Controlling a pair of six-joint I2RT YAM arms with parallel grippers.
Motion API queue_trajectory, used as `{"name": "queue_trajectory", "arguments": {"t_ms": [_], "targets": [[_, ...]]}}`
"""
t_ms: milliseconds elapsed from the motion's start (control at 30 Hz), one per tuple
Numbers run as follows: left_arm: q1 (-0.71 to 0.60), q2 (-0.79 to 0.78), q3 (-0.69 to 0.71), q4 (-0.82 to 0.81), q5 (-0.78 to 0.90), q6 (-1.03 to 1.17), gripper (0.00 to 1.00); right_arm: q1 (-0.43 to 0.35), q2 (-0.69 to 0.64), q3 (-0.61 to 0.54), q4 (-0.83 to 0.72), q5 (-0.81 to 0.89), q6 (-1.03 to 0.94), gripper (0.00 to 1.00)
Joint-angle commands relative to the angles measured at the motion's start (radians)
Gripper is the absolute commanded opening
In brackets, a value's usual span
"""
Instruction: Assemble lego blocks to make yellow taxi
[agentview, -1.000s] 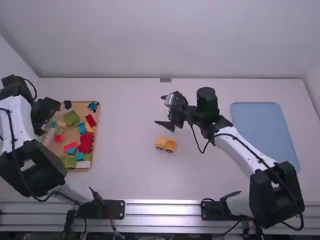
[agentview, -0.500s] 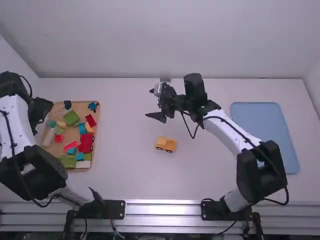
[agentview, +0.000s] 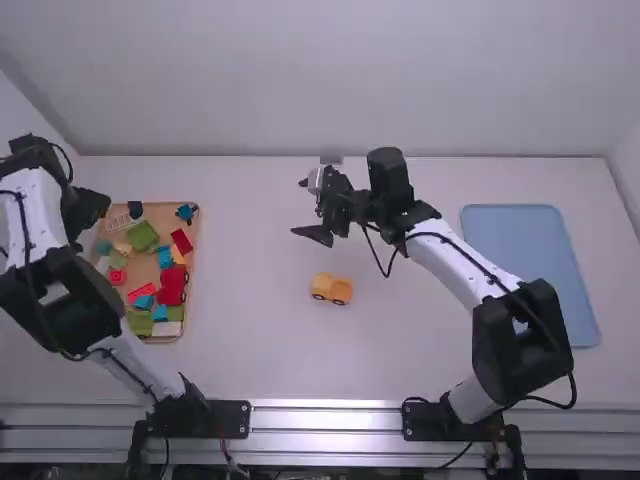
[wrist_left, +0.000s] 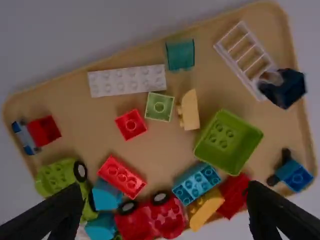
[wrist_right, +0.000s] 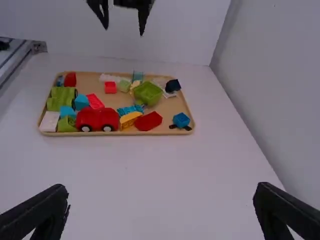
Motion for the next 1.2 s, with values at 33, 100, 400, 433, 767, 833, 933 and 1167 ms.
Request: {"name": "queue_trajectory", "arguments": {"t_ms": [33,100,400,433,767,833,933,1167], "targets": [[-0.008,0.125,0.111,-0.044,0.01,-0.014,0.84,0.003,0.008,0.029,-0.004,-0.006,0.01,0.99],[-0.008,0.186,0.15,-0.058,0.011,-0.014,0.83,0.003,0.008,0.029,-0.014,-0.006,0.006,0.99],[-0.009,0.347,0.179,-0.017,0.02,-0.067,0.57,0.002,0.008,0.029,-0.017,-0.005,0.007,0.99],[-0.01,0.353,0.174,-0.009,0.013,-0.079,0.56,0.0,0.008,0.029,-0.017,0.0,0.012,0.99],[-0.029,0.354,0.074,0.099,0.003,-0.117,0.57,0.003,0.008,0.028,-0.046,0.047,0.009,0.99],[-0.034,0.354,0.051,0.111,0.006,-0.123,0.56,0.002,0.008,0.028,-0.047,0.047,0.007,0.99],[-0.034,0.354,0.026,0.117,-0.001,-0.148,0.54,-0.005,0.008,0.028,-0.047,0.046,0.008,0.99],[-0.031,0.354,-0.006,0.157,-0.001,-0.145,0.5,-0.005,0.008,0.028,-0.047,0.047,0.01,0.99]]}}
